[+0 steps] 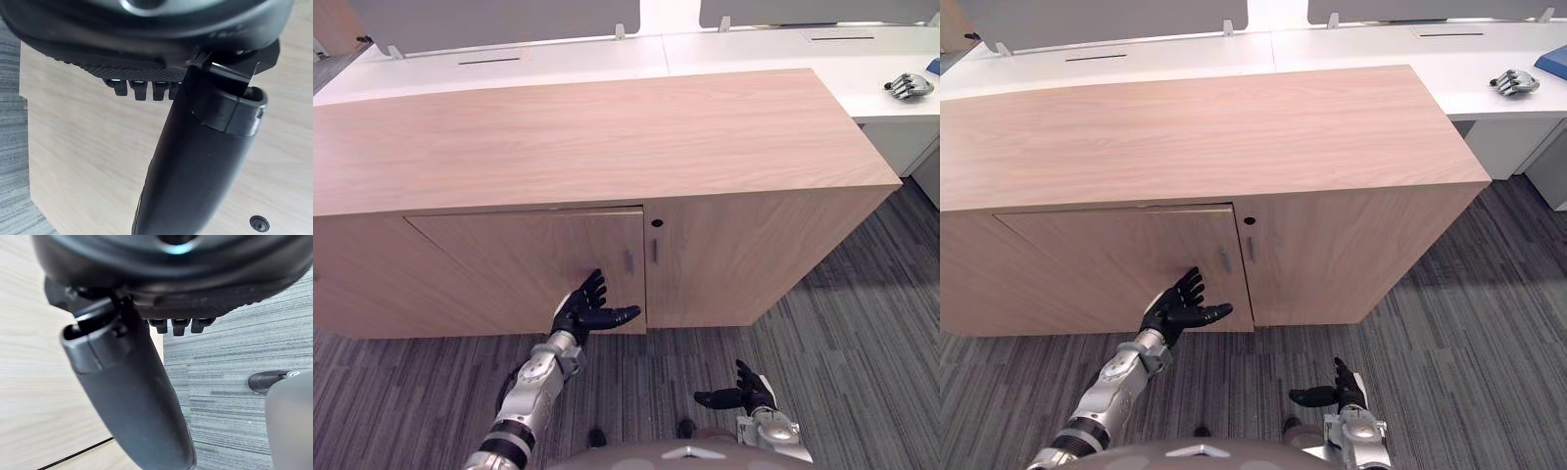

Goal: Walk over to the cabinet, pick up the folder, carry it to the office cabinet, place the folder inside the office cabinet, then close the office cabinet door

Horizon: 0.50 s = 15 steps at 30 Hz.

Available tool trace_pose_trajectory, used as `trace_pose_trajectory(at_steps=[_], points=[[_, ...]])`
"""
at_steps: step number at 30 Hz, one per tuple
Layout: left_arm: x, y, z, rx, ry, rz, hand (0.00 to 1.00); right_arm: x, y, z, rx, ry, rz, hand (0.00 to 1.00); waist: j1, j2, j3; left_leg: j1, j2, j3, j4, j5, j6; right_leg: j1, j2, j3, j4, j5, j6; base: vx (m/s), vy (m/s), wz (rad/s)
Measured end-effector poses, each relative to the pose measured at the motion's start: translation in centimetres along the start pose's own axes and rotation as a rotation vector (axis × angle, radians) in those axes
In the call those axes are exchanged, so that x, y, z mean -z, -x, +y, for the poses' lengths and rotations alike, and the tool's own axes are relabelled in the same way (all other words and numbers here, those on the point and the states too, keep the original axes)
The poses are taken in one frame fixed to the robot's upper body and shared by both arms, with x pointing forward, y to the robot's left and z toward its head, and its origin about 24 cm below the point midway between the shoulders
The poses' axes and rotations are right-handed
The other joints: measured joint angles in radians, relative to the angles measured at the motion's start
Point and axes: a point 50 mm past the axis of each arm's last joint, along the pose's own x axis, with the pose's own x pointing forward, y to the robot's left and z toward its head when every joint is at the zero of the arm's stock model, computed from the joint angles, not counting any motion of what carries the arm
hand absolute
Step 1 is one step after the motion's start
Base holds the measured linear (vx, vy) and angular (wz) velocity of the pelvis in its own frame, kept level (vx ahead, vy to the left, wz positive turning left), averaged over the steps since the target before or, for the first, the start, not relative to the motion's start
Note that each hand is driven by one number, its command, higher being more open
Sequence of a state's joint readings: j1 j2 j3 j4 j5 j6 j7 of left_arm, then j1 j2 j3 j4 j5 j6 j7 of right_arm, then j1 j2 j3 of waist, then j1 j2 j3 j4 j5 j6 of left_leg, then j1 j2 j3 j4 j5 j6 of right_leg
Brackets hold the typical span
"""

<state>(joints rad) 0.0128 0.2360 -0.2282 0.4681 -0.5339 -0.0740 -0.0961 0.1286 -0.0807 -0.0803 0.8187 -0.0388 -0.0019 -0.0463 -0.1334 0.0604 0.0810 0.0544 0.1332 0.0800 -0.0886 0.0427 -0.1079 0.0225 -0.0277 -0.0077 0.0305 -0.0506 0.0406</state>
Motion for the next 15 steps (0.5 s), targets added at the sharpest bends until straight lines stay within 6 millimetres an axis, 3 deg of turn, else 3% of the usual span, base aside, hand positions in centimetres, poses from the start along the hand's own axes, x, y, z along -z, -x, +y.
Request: trace_pose_trajectory(at_steps=[10, 15], points=[[0.8, 0.2, 0.2, -0.030, -0.083, 0.035, 1.00, 0.2, -0.2, -0.2, 0.016, -0.012, 0.019, 1.00, -0.002, -0.011, 0.007, 0.000, -0.001, -0.005, 0.000, 0.000, 0.000, 0.016, -0.001, -0.008, -0.028, 0.013, 0.001, 0.00, 0.002, 0.01], [3.0, 1.6, 0.3, -0.045, -0.084, 0.099, 1.00, 0.2, -0.4, -0.1, 0.018, -0.012, 0.034, 1.00, 0.000, -0.013, 0.008, -0.001, 0.000, -0.004, 0.000, -0.001, 0.000, 0.023, 0.000, -0.008, -0.042, 0.018, 0.002, 0.00, 0.000, 0.00]])
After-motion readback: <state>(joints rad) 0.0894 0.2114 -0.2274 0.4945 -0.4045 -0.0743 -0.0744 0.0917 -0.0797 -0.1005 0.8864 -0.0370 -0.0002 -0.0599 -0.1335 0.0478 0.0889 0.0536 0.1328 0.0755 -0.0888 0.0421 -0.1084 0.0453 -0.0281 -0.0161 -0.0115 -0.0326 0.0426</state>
